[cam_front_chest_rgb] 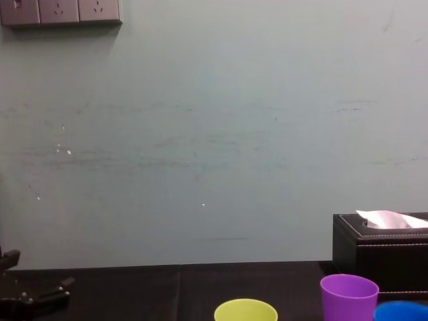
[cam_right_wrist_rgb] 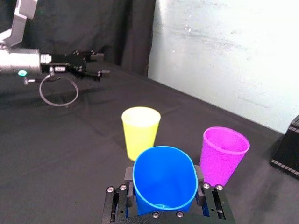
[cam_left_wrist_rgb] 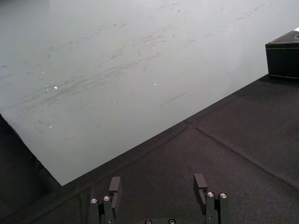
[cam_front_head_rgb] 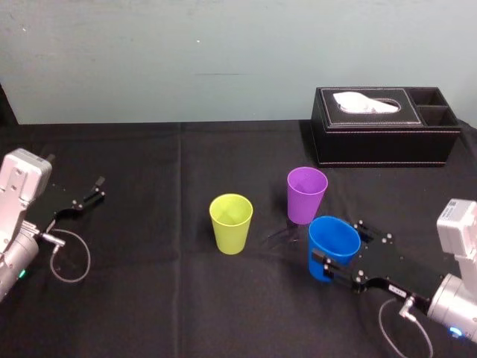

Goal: Stack the three plastic cups sequentially using one hand.

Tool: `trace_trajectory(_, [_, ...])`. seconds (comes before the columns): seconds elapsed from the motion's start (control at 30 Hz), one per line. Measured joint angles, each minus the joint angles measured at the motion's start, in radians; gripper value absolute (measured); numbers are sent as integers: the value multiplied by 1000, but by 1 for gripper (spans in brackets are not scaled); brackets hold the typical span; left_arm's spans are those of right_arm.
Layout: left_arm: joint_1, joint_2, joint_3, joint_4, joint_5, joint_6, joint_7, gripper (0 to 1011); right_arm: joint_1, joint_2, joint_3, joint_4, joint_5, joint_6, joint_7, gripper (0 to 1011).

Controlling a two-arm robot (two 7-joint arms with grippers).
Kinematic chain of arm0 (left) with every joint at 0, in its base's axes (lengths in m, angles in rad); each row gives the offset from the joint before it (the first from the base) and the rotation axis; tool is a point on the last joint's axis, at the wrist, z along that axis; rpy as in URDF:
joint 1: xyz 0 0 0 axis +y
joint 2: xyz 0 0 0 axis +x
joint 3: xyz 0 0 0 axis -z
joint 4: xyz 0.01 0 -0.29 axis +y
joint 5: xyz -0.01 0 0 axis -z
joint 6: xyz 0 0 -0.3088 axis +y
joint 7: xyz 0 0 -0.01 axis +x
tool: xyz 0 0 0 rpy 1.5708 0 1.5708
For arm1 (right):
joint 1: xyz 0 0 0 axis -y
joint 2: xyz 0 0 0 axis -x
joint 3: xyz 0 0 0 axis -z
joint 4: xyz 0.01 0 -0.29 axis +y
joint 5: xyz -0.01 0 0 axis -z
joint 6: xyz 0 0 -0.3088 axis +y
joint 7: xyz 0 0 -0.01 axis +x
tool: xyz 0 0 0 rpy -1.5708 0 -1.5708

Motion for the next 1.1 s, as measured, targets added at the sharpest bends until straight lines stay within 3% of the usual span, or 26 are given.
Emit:
trace_trajectory(0.4, [0, 0, 0, 0, 0, 0, 0, 1010, 47, 3, 7, -84, 2, 116, -37, 723])
trace_trajectory(0.67, [0, 0, 0, 0, 0, 0, 0, 1010, 120, -26, -34, -98, 7, 182, -42, 724])
trace_trajectory(1.1, [0, 0, 0, 0, 0, 0, 0, 1010, 215, -80, -120, -95, -36, 210, -57, 723])
